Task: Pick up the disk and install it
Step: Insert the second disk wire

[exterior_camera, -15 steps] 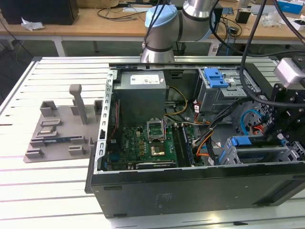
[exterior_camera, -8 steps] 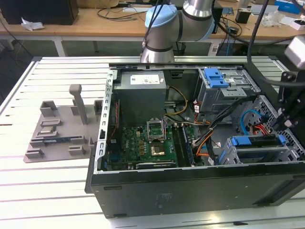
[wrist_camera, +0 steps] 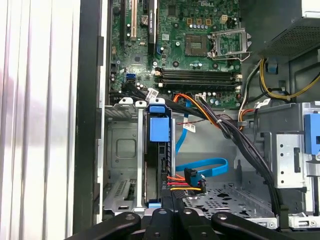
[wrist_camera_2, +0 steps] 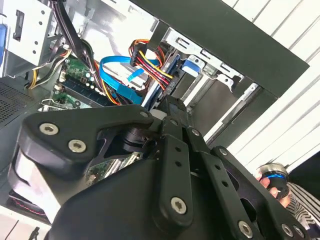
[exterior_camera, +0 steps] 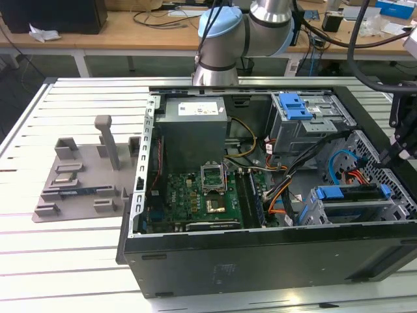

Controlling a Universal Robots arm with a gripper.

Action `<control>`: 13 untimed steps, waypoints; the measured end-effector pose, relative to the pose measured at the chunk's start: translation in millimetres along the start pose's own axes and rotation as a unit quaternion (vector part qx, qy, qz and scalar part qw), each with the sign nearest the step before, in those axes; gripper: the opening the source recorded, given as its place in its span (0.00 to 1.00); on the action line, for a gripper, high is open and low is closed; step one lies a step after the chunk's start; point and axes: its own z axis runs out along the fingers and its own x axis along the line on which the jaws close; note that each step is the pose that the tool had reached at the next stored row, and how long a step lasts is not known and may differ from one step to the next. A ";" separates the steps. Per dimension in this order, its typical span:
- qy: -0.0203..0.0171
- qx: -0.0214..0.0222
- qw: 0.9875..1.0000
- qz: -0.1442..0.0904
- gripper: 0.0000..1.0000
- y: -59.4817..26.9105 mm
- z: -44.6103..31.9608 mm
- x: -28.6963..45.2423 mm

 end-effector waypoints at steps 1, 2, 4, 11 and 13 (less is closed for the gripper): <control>0.000 0.000 1.000 0.000 0.11 0.0 0.0 0.0; 0.000 0.000 1.000 0.000 0.11 0.0 -0.1 0.0; 0.000 0.000 1.000 0.000 0.11 0.0 -0.2 0.0; 0.001 0.000 1.000 -0.008 0.30 13.4 13.0 -18.9; 0.001 0.000 1.000 -0.014 0.30 13.5 20.1 -22.6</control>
